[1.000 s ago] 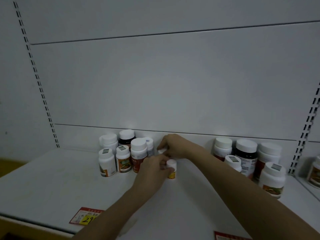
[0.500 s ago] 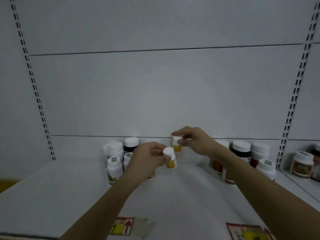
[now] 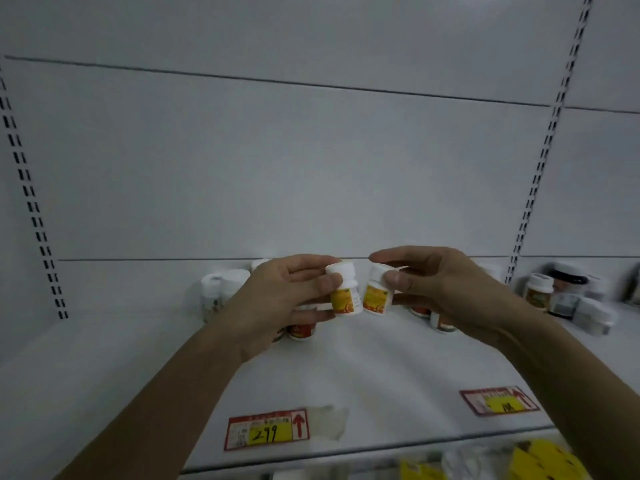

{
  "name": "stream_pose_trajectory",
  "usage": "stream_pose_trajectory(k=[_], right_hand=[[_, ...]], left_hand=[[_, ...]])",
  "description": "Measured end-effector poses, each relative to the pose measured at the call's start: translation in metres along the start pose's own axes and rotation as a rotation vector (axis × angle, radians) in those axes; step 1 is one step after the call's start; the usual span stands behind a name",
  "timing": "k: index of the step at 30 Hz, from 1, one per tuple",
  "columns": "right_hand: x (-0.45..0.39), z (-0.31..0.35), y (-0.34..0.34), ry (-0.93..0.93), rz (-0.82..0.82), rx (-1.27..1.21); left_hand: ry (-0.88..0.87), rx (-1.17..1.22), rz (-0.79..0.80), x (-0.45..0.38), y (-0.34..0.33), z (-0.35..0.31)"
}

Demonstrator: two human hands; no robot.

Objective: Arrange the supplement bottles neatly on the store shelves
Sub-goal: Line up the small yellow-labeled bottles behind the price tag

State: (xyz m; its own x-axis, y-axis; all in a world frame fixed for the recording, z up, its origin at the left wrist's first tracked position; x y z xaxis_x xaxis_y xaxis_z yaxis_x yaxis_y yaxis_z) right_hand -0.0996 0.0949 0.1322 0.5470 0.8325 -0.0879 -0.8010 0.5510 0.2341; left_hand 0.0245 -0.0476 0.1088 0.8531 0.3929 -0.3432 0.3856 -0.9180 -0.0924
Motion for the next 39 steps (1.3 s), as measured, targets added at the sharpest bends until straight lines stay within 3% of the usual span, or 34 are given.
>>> stream_pose_trajectory(k=[6, 10, 23, 32, 39], right_hand=[[0.042, -0.015, 0.013, -0.057, -0.145, -0.035], [0.092, -0.005, 0.052, -0.070, -0.255, -0.009], [0.306, -0.004, 0.196, -0.090, -0.628, 0.059], [0.496, -0.011, 0.316, -0.101, -0.837, 0.176], [0.586, -0.056, 0.399, -0.131, -0.969, 0.125]], left_hand=[[-0.018, 0.059, 0.071, -0.008, -0.023, 0.007], [-0.034, 0.014, 0.192, -0.014, -0.080, -0.004], [-0.012, 0.093, 0.532, 0.023, -0.347, -0.006], [0.001, 0.096, 0.703, 0.069, -0.577, 0.008], [0.092, 0.169, 0.754, 0.095, -0.702, 0.050]])
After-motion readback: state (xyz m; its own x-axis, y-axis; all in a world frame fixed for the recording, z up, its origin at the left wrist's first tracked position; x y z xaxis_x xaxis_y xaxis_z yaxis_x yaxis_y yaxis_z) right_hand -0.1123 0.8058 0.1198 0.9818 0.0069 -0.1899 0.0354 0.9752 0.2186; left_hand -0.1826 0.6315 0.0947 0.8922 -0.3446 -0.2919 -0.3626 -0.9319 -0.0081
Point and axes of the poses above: each hand's wrist, its own x-axis away from the middle knuckle, its own y-axis out of the back of the hand, z = x × y, the point moved 7 cm from there along -x, towards the middle knuckle, and after that the axes turned 8 degrees about -y, right-handed, at the moved point
